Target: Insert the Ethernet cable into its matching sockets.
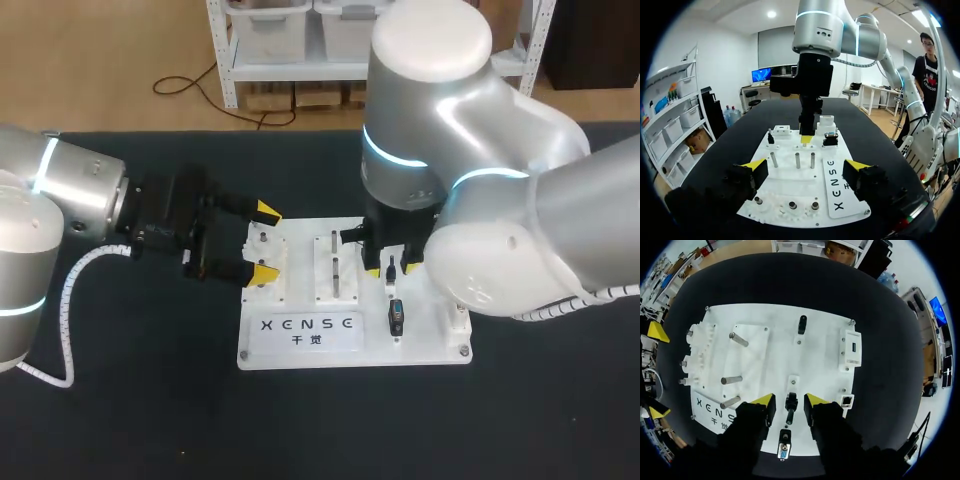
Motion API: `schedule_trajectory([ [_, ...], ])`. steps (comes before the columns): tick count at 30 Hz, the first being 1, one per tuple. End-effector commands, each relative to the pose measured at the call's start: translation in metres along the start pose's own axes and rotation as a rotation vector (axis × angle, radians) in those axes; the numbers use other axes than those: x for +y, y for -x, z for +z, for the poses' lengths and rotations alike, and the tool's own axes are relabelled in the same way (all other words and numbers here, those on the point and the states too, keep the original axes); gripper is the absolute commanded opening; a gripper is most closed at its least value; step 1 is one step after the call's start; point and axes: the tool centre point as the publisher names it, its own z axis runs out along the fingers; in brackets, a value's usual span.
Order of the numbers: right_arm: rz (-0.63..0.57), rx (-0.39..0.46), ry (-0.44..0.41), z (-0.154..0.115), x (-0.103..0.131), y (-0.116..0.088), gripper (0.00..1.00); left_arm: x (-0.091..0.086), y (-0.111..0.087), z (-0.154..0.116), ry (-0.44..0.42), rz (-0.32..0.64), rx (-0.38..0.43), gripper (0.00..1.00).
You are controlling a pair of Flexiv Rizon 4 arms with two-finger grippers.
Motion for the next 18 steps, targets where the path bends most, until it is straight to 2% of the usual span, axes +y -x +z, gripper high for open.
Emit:
schedule_trajectory([
  [1,-0.003,0.004,-0.003,0.003,0.002,0.003,0.15,0.000,-0.001,0.001,0.001,0.001,-0.002,1.00],
  [2,-0.005,0.004,-0.003,0.004,0.002,0.003,0.02,0.000,-0.001,0.001,0.001,0.001,-0.002,1.00],
  [3,-0.006,0.004,-0.002,0.004,0.002,0.003,0.00,0.000,-0.001,0.001,0.001,0.001,-0.002,1.00],
  [9,-0.015,0.002,0.001,0.000,0.003,0.004,0.00,0.000,-0.001,0.001,0.001,0.001,-0.002,1.00],
  [18,-0.011,-0.015,0.028,-0.026,-0.002,0.006,0.00,0.000,-0.001,0.001,0.001,0.001,-0.002,1.00],
])
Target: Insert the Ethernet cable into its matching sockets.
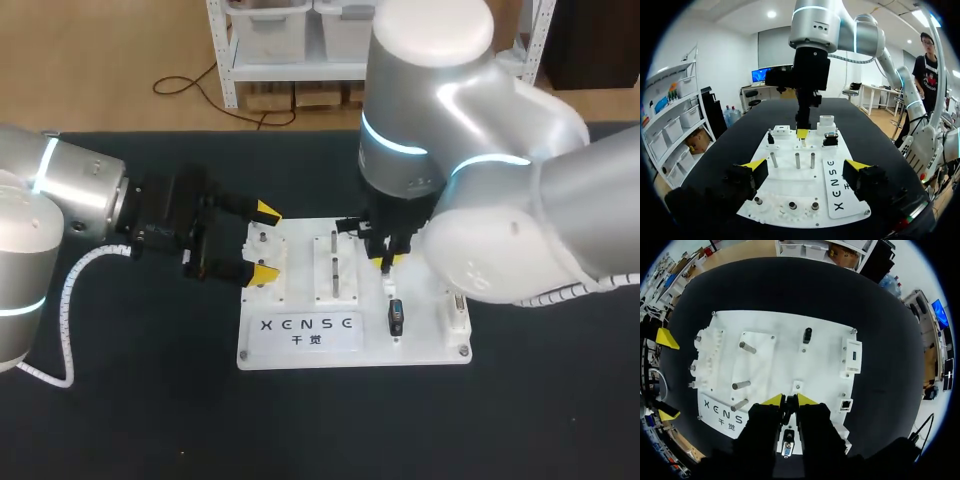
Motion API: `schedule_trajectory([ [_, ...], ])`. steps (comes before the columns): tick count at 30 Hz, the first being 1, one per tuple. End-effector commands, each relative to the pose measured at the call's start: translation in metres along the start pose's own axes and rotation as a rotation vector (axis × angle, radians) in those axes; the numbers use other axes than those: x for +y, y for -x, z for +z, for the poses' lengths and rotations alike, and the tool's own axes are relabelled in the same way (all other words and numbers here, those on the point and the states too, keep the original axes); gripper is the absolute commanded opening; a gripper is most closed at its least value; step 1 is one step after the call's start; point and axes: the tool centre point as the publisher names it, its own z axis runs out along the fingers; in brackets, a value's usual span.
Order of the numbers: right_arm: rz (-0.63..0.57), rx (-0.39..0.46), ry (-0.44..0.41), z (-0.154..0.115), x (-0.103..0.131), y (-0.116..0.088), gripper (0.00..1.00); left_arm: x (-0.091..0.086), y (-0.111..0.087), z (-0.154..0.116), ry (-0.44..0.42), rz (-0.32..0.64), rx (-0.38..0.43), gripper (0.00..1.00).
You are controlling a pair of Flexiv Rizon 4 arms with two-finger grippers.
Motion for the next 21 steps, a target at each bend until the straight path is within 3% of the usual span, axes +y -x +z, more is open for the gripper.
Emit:
schedule_trajectory([
  [1,0.004,-0.007,0.003,-0.015,-0.009,-0.004,0.00,0.000,-0.001,0.001,0.001,0.001,-0.002,1.00],
  [9,0.041,-0.003,-0.030,-0.024,-0.035,-0.008,0.00,0.000,-0.001,0.001,0.001,0.001,-0.002,1.00],
  [21,0.119,0.015,-0.066,-0.016,-0.072,-0.015,0.00,0.000,-0.001,0.001,0.001,0.001,-0.002,1.00],
])
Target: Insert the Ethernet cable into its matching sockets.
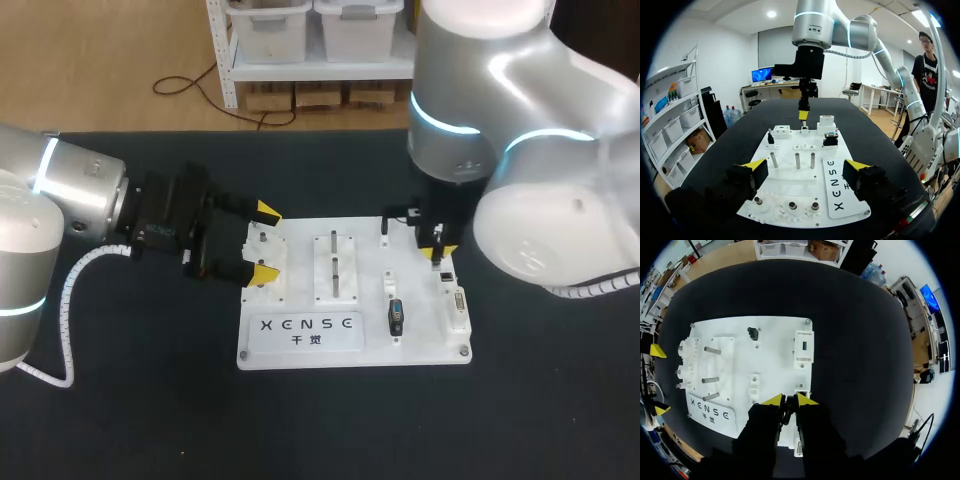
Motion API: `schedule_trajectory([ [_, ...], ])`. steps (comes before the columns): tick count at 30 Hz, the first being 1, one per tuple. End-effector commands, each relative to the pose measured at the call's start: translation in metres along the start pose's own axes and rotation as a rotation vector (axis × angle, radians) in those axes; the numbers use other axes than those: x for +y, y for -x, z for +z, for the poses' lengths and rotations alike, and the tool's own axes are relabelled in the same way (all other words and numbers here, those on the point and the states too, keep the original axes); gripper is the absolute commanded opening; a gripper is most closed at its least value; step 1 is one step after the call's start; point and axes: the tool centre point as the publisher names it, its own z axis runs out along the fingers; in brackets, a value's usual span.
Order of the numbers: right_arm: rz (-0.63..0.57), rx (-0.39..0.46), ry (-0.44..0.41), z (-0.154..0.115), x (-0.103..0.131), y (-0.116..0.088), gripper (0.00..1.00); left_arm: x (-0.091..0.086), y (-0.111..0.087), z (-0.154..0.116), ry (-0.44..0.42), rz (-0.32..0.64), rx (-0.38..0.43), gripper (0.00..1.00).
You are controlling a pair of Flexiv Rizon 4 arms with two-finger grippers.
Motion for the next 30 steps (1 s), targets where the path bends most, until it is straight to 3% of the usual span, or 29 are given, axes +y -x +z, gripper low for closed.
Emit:
schedule_trajectory([
  [1,0.008,-0.008,0.005,0.003,-0.007,-0.003,0.00,0.000,-0.001,0.001,0.001,0.001,-0.002,1.00],
  [30,0.006,-0.010,-0.009,0.017,-0.015,-0.002,0.00,0.000,-0.001,0.001,0.001,0.001,-0.002,1.00],
])
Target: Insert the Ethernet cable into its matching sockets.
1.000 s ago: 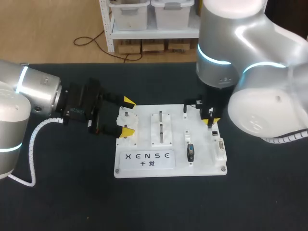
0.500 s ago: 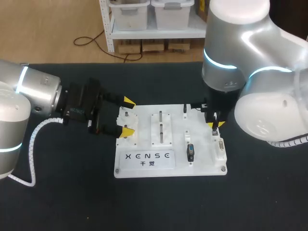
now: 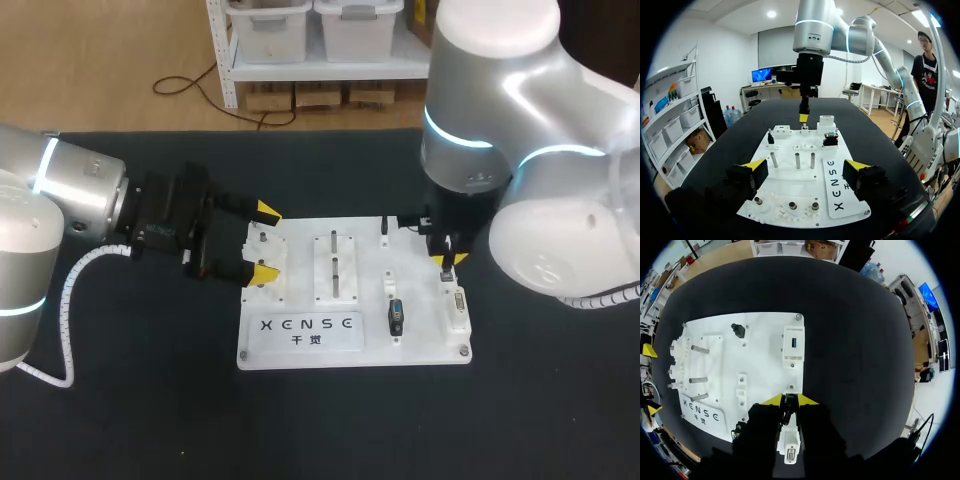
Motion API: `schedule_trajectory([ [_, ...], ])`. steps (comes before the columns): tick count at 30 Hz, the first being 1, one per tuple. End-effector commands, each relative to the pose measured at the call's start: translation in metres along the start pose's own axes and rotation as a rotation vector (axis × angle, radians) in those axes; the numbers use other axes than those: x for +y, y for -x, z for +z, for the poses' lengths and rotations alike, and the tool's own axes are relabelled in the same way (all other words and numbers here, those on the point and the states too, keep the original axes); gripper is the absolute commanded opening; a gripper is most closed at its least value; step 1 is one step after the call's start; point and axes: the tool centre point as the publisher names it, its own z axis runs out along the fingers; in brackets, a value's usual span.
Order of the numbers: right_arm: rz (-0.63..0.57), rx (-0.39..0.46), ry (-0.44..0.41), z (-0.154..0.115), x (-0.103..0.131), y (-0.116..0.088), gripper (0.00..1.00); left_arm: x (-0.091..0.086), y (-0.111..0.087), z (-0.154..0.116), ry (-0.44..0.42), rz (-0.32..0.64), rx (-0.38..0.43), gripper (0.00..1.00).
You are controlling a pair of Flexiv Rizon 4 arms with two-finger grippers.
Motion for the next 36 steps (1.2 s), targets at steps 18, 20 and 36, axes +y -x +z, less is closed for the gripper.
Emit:
schedule_trajectory([
  [18,-0.002,-0.001,0.010,0.006,-0.002,0.001,0.00,0.000,-0.001,0.001,0.001,0.001,-0.002,1.00],
  [20,-0.003,-0.002,0.012,0.007,-0.002,0.001,0.00,0.000,-0.001,0.001,0.001,0.001,-0.002,1.00],
  [36,-0.010,0.007,0.018,0.015,0.001,0.002,0.00,0.000,-0.001,0.001,0.001,0.001,-0.002,1.00],
])
